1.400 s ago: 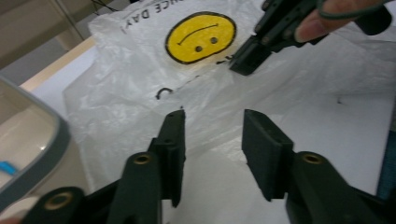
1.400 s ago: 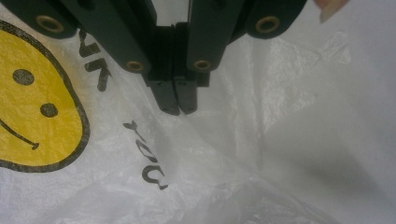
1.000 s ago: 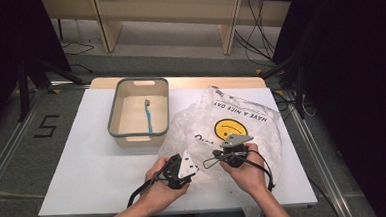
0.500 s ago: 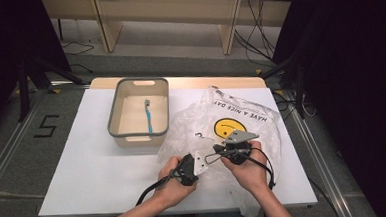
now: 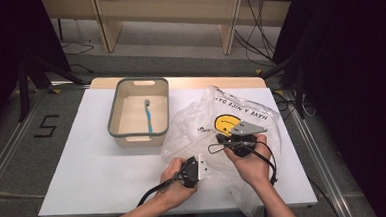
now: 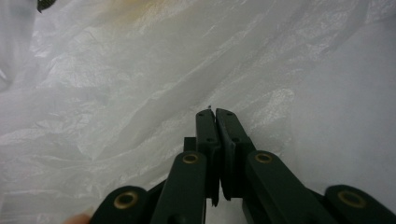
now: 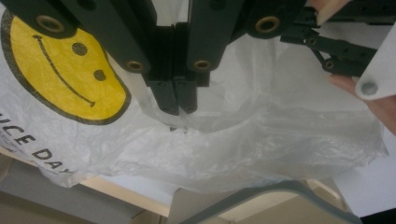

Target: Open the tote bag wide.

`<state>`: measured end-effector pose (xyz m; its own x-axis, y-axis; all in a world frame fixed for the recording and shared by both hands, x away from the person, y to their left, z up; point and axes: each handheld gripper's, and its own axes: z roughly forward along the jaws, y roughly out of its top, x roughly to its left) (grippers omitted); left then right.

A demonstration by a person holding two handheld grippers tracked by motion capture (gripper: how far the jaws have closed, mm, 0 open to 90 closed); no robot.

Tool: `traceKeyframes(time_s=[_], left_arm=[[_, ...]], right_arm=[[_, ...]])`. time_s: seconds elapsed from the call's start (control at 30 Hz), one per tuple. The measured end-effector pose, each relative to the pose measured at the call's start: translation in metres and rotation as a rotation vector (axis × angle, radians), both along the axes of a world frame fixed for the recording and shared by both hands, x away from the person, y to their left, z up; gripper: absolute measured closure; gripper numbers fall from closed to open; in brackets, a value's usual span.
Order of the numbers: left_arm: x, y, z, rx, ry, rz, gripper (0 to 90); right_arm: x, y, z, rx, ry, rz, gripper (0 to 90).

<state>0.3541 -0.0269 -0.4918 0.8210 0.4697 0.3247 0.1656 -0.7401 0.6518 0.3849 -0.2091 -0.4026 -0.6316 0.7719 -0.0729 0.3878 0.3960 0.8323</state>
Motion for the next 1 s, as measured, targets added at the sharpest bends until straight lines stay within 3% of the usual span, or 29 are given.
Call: traceKeyframes(time_s=[0.3,0.63,1.0], left_arm=[[-0.001,0.000,0.000,0.032,-0.017,-0.010,87.7],[0.000,0.000,-0.001,0.008,-0.009,-0.003,87.9],[0.000,0.000,-0.001,0.006,-0.004,0.000,87.9]], right_arm=[[0.007,-0.004,0.017,0.043,-0.058,-0.038,90.0],[0.013,-0.009,0.033,0.096,-0.129,-0.081,90.0],[0.013,-0.011,0.035,0.104,-0.142,-0.083,90.0]])
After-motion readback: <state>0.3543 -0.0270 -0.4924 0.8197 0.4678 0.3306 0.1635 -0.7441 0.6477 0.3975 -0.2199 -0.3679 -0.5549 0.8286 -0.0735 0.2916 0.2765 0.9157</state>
